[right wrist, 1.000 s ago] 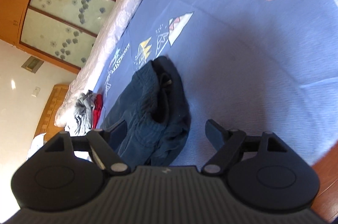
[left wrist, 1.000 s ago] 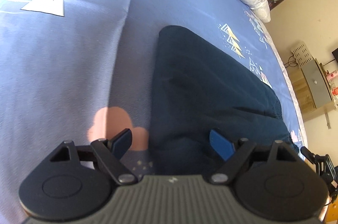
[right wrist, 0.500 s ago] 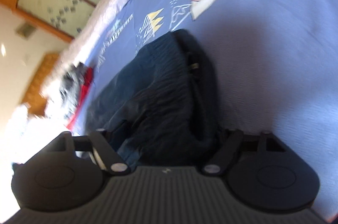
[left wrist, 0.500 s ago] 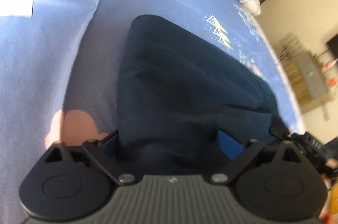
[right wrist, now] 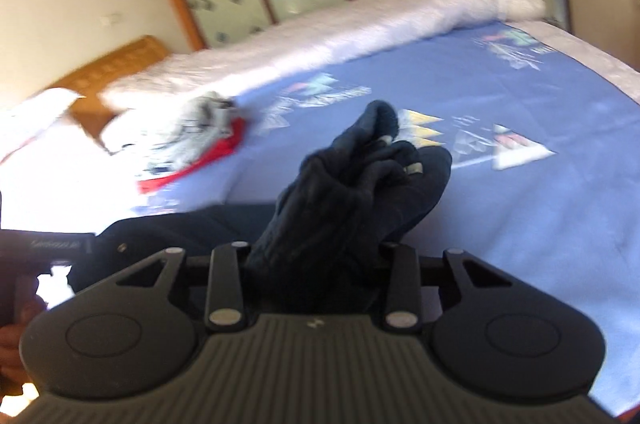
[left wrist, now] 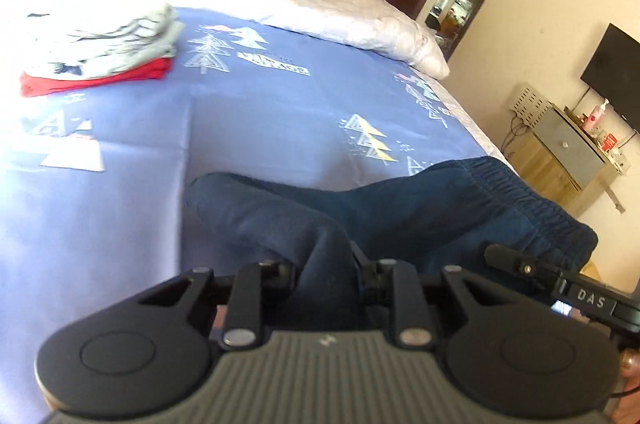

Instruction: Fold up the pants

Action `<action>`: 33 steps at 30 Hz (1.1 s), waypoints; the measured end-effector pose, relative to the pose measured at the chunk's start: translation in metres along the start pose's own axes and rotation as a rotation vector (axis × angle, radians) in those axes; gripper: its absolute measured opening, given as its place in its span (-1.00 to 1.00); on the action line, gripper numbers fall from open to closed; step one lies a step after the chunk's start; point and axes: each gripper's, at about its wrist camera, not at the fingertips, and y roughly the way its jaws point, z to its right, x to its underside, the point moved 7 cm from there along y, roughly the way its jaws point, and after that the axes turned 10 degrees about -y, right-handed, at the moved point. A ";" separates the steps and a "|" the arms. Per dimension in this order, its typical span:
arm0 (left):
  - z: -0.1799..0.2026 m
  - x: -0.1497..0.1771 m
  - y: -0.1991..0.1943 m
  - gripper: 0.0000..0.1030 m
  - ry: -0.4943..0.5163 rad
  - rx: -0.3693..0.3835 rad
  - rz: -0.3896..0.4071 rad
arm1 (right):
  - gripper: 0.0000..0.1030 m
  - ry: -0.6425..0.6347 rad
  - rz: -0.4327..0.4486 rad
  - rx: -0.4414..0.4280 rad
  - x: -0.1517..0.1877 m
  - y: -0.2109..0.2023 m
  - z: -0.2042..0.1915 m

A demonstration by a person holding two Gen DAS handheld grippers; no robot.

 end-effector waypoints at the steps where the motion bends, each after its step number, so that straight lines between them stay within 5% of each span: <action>1: -0.010 0.004 -0.002 -0.57 -0.014 -0.016 -0.007 | -0.22 0.001 -0.005 -0.015 0.005 -0.001 -0.004; 5: -0.053 0.039 0.008 -0.53 -0.106 -0.092 -0.117 | -0.19 0.068 -0.106 0.021 0.046 0.014 0.005; 8: -0.064 0.055 0.012 -0.24 -0.095 -0.119 -0.143 | -0.09 0.164 -0.187 0.040 0.072 0.018 0.030; 12: -0.068 0.035 0.006 0.27 -0.109 -0.128 -0.121 | 0.11 0.262 -0.180 -0.011 0.070 0.002 0.046; 16: -0.080 0.021 0.002 0.67 -0.169 -0.044 -0.114 | 0.56 0.381 -0.130 -0.071 0.063 -0.020 0.063; 21: -0.089 0.030 0.023 0.67 -0.208 -0.028 -0.204 | 0.62 0.498 -0.133 -0.067 0.069 -0.018 0.087; 26: -0.079 0.049 0.048 0.66 -0.251 0.091 -0.276 | 0.80 0.659 -0.187 -0.215 0.084 0.004 0.093; 28: -0.074 0.054 0.058 0.60 -0.241 0.086 -0.239 | 0.76 0.739 -0.179 -0.278 0.085 0.012 0.094; 29: -0.070 0.054 0.061 0.50 -0.217 0.065 -0.221 | 0.41 0.761 -0.181 -0.293 0.082 0.014 0.093; 30: -0.068 0.053 0.063 0.11 -0.203 0.027 -0.212 | 0.27 0.765 -0.194 -0.329 0.079 0.016 0.088; 33: -0.072 0.046 0.060 -0.51 -0.234 0.001 -0.225 | 0.07 0.690 -0.201 -0.298 0.068 0.015 0.067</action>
